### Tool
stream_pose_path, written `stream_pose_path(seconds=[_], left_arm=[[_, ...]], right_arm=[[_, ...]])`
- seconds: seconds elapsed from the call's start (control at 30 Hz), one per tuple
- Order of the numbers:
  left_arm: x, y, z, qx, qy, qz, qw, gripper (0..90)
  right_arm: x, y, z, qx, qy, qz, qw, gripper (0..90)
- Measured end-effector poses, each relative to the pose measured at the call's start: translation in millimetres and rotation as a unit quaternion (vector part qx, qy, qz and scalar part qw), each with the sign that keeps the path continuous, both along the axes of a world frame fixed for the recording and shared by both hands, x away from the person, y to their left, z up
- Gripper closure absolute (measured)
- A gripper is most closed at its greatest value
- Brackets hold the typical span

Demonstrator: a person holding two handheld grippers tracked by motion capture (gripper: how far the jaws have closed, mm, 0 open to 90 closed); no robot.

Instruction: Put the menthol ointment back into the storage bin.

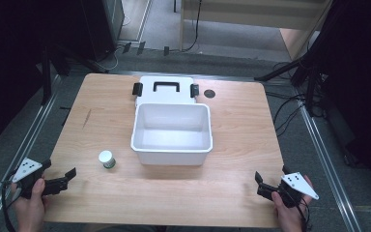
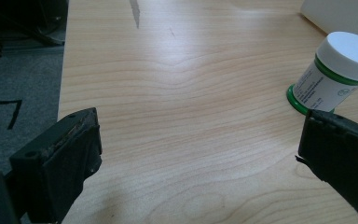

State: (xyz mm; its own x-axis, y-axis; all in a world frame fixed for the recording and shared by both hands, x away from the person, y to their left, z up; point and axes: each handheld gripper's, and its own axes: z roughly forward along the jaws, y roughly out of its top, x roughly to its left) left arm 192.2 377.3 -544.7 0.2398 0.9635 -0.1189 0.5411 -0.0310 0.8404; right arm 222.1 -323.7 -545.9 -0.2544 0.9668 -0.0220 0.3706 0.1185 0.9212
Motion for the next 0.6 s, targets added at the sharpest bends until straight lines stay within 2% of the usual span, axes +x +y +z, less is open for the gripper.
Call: stream_pose_path(seconds=[0.07, 0.13, 0.2, 0.23, 0.27, 0.3, 0.4, 0.43, 0.47, 0.5, 0.53, 0.6], left_arm=[[1.7, -1.9, 5.6, 0.002, 0.004, -0.004, 1.0000, 0.0], [3.3, -4.5, 11.5, 0.016, 0.018, -0.017, 0.9996, 0.0], [4.8, -7.4, 16.8, 0.031, 0.029, -0.031, 0.9986, 0.0], [6.7, -10.8, 22.4, 0.044, 0.042, -0.048, 0.9970, 0.0], [6.7, -10.8, 22.4, 0.044, 0.042, -0.048, 0.9970, 0.0], [7.9, -13.1, 25.2, 0.054, 0.048, -0.055, 0.9959, 0.0], [11.6, -20.2, 34.7, 0.097, 0.067, -0.077, 0.9901, 0.0], [13.7, -24.1, 39.7, 0.115, 0.075, -0.093, 0.9862, 0.0], [13.7, -24.1, 39.7, 0.115, 0.075, -0.093, 0.9862, 0.0], [18.0, -29.9, 46.6, 0.139, 0.089, -0.114, 0.9797, 0.0], [18.0, -29.9, 46.6, 0.139, 0.089, -0.114, 0.9797, 0.0], [21.5, -33.5, 50.8, 0.150, 0.101, -0.126, 0.9755, 0.0]], right_arm=[[-0.4, 0.1, 0.0, 0.001, -0.005, 0.000, 1.0000, 0.0], [-0.8, -0.3, 0.0, 0.004, -0.005, -0.003, 1.0000, 0.0], [-1.0, -1.3, 0.0, 0.007, -0.007, -0.004, 0.9999, 0.0], [-0.6, -1.8, 0.1, 0.010, -0.005, -0.005, 0.9999, 0.0], [-0.6, -1.8, 0.1, 0.010, -0.005, -0.005, 0.9999, 0.0], [-0.3, -2.1, 0.1, 0.011, -0.004, -0.004, 0.9999, 0.0], [-0.4, -1.9, 0.1, 0.011, -0.004, -0.005, 0.9999, 0.0], [-0.5, -1.9, 0.1, 0.011, -0.004, -0.006, 0.9999, 0.0], [-0.5, -1.9, 0.1, 0.011, -0.004, -0.006, 0.9999, 0.0], [-0.4, -2.3, 0.1, 0.013, -0.004, -0.005, 0.9999, 0.0], [-0.4, -2.3, 0.1, 0.013, -0.004, -0.005, 0.9999, 0.0], [-0.4, -2.9, 0.3, 0.017, -0.001, -0.007, 0.9998, 0.0]])
